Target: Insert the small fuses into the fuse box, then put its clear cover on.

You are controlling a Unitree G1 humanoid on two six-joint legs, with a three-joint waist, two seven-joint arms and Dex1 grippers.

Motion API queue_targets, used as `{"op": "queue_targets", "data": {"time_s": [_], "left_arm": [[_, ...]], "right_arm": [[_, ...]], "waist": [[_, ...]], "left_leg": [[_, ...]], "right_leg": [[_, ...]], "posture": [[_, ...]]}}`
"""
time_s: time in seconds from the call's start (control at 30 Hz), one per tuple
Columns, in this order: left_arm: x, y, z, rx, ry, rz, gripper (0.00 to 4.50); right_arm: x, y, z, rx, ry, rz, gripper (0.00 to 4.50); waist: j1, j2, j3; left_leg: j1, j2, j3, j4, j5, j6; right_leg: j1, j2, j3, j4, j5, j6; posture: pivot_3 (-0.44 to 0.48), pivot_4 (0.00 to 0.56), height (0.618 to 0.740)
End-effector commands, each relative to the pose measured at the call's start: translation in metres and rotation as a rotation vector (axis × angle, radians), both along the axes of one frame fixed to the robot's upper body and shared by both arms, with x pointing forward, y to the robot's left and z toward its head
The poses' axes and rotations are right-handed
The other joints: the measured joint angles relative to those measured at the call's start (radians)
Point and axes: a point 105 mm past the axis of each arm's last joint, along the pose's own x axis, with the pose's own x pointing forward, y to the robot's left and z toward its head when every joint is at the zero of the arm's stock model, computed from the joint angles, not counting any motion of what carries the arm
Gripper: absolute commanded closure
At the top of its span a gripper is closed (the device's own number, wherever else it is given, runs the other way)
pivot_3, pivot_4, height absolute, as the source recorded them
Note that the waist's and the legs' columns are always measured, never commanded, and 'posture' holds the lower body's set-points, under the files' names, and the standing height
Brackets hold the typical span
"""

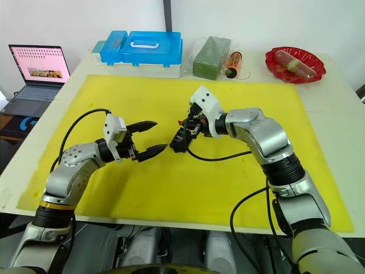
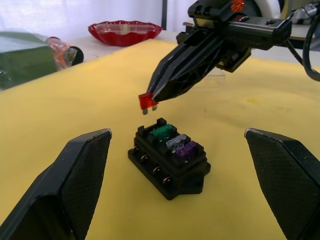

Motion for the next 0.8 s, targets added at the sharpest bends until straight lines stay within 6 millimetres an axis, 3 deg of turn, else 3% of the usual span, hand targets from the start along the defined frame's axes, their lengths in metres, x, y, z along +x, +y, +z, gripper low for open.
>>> {"op": "queue_targets", "data": {"time_s": [0.03, 0.8], "left_arm": [[0.0, -0.002, 0.01, -0.007, -0.048, -0.009, 0.0], [0.002, -0.001, 0.013, 0.006, -0.051, -0.007, 0.0]], "right_arm": [[0.001, 0.001, 0.006, -0.005, -0.047, 0.025, 4.47], [0.003, -0.005, -0.008, -0.018, -0.023, 0.015, 4.47]], "waist": [[0.0, 0.0, 0.0], [0.0, 0.0, 0.0]], "left_leg": [[0.0, 0.0, 0.0, 0.0, 0.0, 0.0], [0.0, 0.0, 0.0, 0.0, 0.0, 0.0]], "right_leg": [[0.0, 0.0, 0.0, 0.0, 0.0, 0.0], [0.0, 0.0, 0.0, 0.0, 0.0, 0.0]], "posture": [[0.0, 0.15, 0.74], [0.0, 0.15, 0.74]]}}
